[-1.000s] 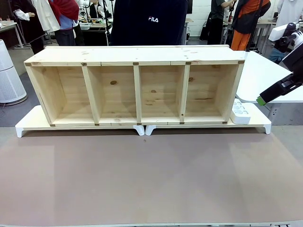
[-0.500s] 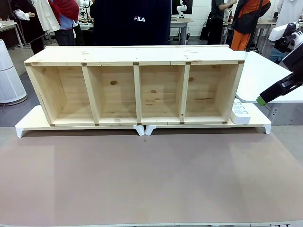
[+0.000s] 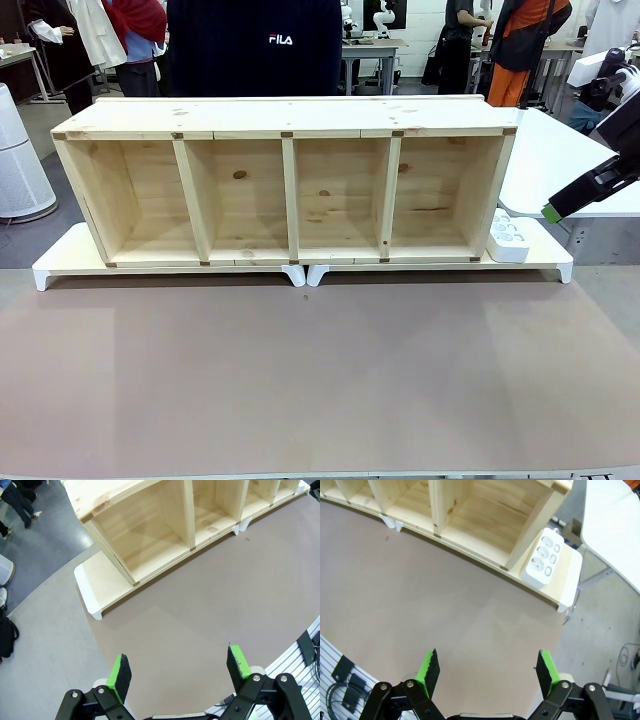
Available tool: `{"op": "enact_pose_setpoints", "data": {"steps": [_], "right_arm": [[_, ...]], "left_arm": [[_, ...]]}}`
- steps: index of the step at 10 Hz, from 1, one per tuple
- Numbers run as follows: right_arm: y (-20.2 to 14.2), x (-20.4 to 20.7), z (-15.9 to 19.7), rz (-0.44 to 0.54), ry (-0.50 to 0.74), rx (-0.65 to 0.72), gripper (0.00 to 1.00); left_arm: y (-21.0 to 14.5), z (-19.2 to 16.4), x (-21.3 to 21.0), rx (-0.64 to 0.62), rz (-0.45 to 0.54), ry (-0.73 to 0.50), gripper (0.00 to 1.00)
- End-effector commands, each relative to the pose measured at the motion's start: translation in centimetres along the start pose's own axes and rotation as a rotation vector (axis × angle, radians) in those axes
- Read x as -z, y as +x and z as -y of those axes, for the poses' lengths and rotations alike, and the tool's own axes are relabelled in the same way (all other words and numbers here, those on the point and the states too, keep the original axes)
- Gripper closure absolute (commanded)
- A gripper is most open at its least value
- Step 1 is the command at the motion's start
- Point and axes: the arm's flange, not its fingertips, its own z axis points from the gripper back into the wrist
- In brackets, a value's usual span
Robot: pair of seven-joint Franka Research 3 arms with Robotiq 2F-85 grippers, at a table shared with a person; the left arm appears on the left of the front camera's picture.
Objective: Perform cable management.
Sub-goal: When the cord part of the Power Cable appears at the lower middle area of the table and stops, grasp the cord part of the Power Cable.
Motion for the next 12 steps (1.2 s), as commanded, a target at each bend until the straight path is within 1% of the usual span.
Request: {"op": "enact_pose_setpoints", "data": {"steps": [1,12], "right_arm": [[-0.01,0.03,0.02,-0.001,0.0,0.0,0.0],[-0.01,0.03,0.02,-0.001,0.0,0.0,0.0]], "left_arm": [[-0.06,0.02,-0.16,0.0,0.006,-0.002,0.0],[-0.06,0.02,-0.16,0.0,0.006,-0.002,0.0]]}}
